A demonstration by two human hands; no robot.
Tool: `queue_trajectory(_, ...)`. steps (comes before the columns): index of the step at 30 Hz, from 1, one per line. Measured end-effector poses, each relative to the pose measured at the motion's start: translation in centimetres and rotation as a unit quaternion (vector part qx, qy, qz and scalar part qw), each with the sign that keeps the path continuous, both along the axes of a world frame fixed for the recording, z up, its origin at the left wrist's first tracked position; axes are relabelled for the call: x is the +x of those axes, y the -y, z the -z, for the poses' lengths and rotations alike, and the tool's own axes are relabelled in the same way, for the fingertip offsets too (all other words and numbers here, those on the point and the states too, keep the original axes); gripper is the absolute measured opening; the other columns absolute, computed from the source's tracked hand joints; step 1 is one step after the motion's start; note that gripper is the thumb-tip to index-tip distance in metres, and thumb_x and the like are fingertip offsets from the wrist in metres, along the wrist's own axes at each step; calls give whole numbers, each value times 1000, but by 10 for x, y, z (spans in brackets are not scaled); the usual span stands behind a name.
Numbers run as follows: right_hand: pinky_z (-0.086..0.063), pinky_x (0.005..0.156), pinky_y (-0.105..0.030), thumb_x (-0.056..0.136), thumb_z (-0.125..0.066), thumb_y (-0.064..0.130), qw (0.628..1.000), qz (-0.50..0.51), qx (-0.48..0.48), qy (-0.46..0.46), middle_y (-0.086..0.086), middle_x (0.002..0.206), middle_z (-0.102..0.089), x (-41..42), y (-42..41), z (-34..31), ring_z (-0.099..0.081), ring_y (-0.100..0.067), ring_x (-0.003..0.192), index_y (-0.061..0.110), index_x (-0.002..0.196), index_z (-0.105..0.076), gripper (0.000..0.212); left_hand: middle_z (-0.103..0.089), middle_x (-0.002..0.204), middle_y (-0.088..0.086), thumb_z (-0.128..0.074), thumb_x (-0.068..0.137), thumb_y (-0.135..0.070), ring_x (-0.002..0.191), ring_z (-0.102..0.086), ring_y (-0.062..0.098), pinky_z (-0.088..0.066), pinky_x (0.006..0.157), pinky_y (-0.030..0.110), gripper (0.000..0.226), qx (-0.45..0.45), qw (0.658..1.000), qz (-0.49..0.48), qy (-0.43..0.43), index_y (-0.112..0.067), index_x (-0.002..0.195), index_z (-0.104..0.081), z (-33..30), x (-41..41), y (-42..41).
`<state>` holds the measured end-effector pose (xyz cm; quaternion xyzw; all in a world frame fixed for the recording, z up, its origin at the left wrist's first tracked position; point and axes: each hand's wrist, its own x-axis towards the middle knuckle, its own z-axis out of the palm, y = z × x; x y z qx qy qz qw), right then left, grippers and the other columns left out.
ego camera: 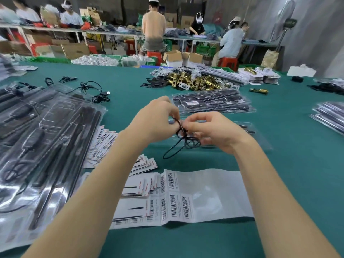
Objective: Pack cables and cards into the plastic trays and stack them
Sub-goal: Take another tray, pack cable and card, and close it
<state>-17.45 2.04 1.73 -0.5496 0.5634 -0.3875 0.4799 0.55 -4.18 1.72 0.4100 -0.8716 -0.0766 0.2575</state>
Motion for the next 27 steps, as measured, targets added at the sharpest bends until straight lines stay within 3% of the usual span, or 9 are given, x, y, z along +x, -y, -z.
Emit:
queue_trajectory(3,-50,55,-16,77,-83,35,997,-44,60,27,0,91,-74,-5,-2,0,-60,-7,65,19,112,-71,41,-52,96,-5,-69,87,-26,88,-56,17,-49,82,36,6,9,999,10,-49,-28,82,-68,0,6,3)
queue_trajectory(7,-51,57,-16,83,-80,13,997,-37,53,48,0,86,-72,-3,1,3,-63,-7,65,15,114,-68,33,-57,97,-1,-69,87,-26,80,-62,17,-51,75,32,26,50,991,-33,-118,-23,109,-57,1,-3,1)
queue_trajectory(9,-55,61,-17,87,-74,5,996,-18,39,75,1,84,-75,-2,3,4,-68,-7,67,11,112,-68,26,-67,89,1,-67,92,-33,76,-68,16,-56,69,31,32,200,960,-82,-179,-15,111,-49,-3,-4,0)
queue_trajectory(11,-57,65,-19,90,-71,5,994,9,12,113,-4,90,-77,-1,3,6,-73,-11,75,7,113,-67,23,-77,84,4,-61,98,-37,77,-74,15,-62,72,29,33,407,887,-28,-216,-8,114,-57,-7,-2,-1)
queue_trajectory(14,-58,65,-23,89,-74,9,987,84,-39,133,-12,94,-77,0,3,6,-75,-17,78,7,118,-58,34,-78,97,11,-68,94,-36,85,-75,18,-60,77,25,33,459,855,61,-234,-7,111,-66,-6,0,-3)
queue_trajectory(18,-58,63,-29,88,-77,20,972,132,-180,-68,-2,96,-69,-6,3,3,-71,-17,76,27,122,-56,40,-75,99,18,-70,93,-14,77,-74,20,-60,72,25,15,424,844,51,-326,-7,105,-62,0,-12,-6)
queue_trajectory(21,-48,91,-27,90,-72,40,925,92,-232,-286,9,116,-56,-17,3,2,-58,-9,105,48,130,-59,43,-72,105,22,-64,97,-8,88,-76,29,-61,74,27,11,443,834,78,-319,-8,108,-65,3,-11,-6)
queue_trajectory(24,-34,101,-26,86,-71,52,905,91,-246,-335,11,121,-52,-22,2,6,-46,-9,122,46,119,-68,34,-73,98,16,-65,95,-6,84,-76,25,-61,72,25,17,479,811,81,-325,-4,112,-69,4,-4,-4)
queue_trajectory(27,-34,99,-25,79,-73,60,897,115,-255,-341,9,111,-50,-25,1,11,-44,-10,116,45,103,-74,29,-72,91,10,-68,91,-2,74,-72,16,-60,68,21,19,505,790,63,-342,-9,107,-75,6,1,0)
